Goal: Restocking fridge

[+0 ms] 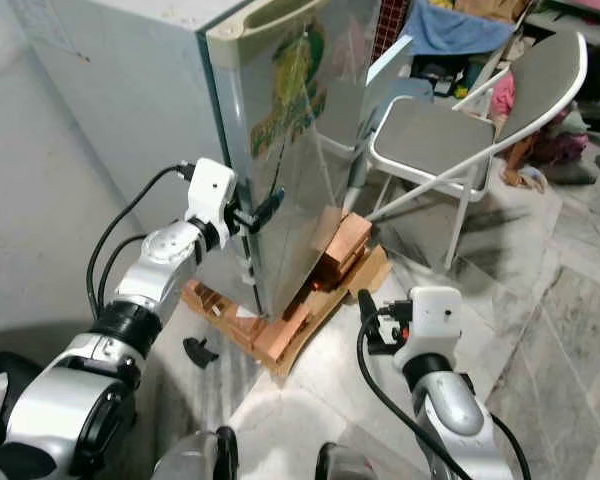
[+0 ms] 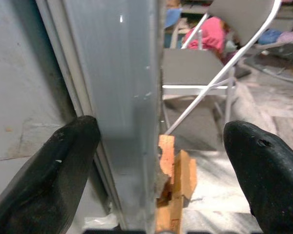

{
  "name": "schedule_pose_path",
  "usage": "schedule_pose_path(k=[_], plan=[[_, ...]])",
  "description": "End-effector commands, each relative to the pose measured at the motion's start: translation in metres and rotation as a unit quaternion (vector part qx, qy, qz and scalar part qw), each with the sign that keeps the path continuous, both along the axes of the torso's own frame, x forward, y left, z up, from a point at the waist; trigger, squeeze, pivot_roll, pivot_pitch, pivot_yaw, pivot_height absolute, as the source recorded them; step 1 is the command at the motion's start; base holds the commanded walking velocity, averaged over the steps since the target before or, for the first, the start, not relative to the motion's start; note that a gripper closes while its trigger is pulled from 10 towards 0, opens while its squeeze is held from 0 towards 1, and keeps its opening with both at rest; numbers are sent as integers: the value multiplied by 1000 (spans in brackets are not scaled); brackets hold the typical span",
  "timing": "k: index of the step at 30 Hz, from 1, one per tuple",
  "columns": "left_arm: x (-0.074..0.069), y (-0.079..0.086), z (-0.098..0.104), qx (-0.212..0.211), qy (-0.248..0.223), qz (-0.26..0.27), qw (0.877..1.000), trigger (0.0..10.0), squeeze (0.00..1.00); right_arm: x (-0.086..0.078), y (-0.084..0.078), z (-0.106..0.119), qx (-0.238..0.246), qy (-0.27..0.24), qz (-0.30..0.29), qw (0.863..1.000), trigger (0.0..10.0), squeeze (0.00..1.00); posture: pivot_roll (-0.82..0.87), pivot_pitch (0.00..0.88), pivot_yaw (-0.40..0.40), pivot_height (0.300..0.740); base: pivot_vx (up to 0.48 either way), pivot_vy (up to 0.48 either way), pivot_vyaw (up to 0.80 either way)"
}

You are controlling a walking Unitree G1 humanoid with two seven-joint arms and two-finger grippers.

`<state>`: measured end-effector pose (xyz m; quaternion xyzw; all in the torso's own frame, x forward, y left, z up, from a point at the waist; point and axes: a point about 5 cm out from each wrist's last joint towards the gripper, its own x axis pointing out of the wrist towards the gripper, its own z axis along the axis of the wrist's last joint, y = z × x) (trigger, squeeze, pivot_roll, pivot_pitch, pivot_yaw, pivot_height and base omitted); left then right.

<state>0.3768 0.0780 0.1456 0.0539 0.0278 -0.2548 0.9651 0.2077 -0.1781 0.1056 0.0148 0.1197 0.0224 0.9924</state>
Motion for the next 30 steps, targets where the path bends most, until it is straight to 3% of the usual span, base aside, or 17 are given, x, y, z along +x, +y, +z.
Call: schedule_pose_path(k=[1, 2, 3, 7, 10, 11, 13, 16, 20, 22, 23, 25, 26, 27, 28, 30], plan=[[4, -4, 7, -1, -7, 3, 1000, 10000, 0, -3, -1, 0, -1, -2, -2, 1000, 10000, 0, -106, 111, 34, 740, 0, 0, 0], [5, -16, 11, -5, -10, -14, 1000, 10000, 0, -4, -1, -1, -1, -1, -2, 1000, 10000, 0, -105, 108, 34, 740, 0, 0, 0], [5, -16, 11, -5, -10, -14, 1000, 10000, 0, -4, -1, -1, -1, -1, -2, 1000, 10000, 0, -105, 108, 34, 740, 0, 0, 0], [-5, -61, 24, -23, -27, -99, 994, 10000, 0, -7, 1, -2, 4, 3, 6, 1000, 10000, 0, -97, 100, 34, 740, 0, 0, 0], [-28, -110, 44, -49, -55, -214, 974, 10000, 0, -19, 1, -6, 6, 16, 15, 1000, 10000, 0, -89, 92, 31, 740, 0, 0, 0], [-41, -130, 54, -61, -70, -263, 960, 10000, 0, -28, -1, -8, 4, 22, 15, 1000, 10000, 0, -85, 89, 29, 740, 0, 0, 0], [-61, -156, 70, -81, -93, -320, 939, 10000, 0, -41, -4, -12, 2, 35, 11, 999, 10000, 0, -85, 86, 29, 740, 0, 0, 0], [-78, -179, 89, -113, -116, -347, 924, 10000, 0, -59, -8, -19, 4, 58, -5, 998, 10000, 0, -100, 79, 38, 740, 0, 0, 0], [-73, -177, 91, -121, -118, -332, 928, 10000, 0, -59, -8, -20, 6, 56, -11, 998, 10000, 0, -110, 75, 48, 740, 0, 0, 0], [-55, -158, 88, -130, -110, -278, 945, 10000, 0, -54, -6, -20, 3, 45, -11, 999, 10000, 0, -106, 71, 50, 740, 0, 0, 0], [-39, -132, 86, -135, -110, -226, 959, 10000, 0, -50, -5, -24, 3, 39, -9, 999, 10000, 0, -97, 69, 49, 740, 0, 0, 0], [-31, -115, 83, -134, -110, -198, 965, 10000, 0, -47, -5, -26, 4, 37, -10, 999, 10000, 0, -90, 67, 47, 740, 0, 0, 0], [-27, -96, 79, -133, -107, -176, 969, 10000, 0, -44, -5, -28, 8, 29, -12, 999, 10000, 0, -83, 66, 45, 740, 0, 0, 0], [-27, -96, 79, -133, -107, -176, 969, 10000, 0, -44, -5, -28, 8, 29, -12, 999, 10000, 0, -83, 66, 45, 740, 0, 0, 0], [-24, -77, 73, -126, -106, -156, 974, 10000, 0, -40, -5, -30, 11, 23, -14, 1000, 10000, 0, -76, 64, 43, 740, 0, 0, 0], [-23, -69, 70, -122, -105, -148, 976, 10000, 0, -39, -6, -30, 12, 21, -14, 1000, 10000, 0, -76, 64, 43, 740, 0, 0, 0]])
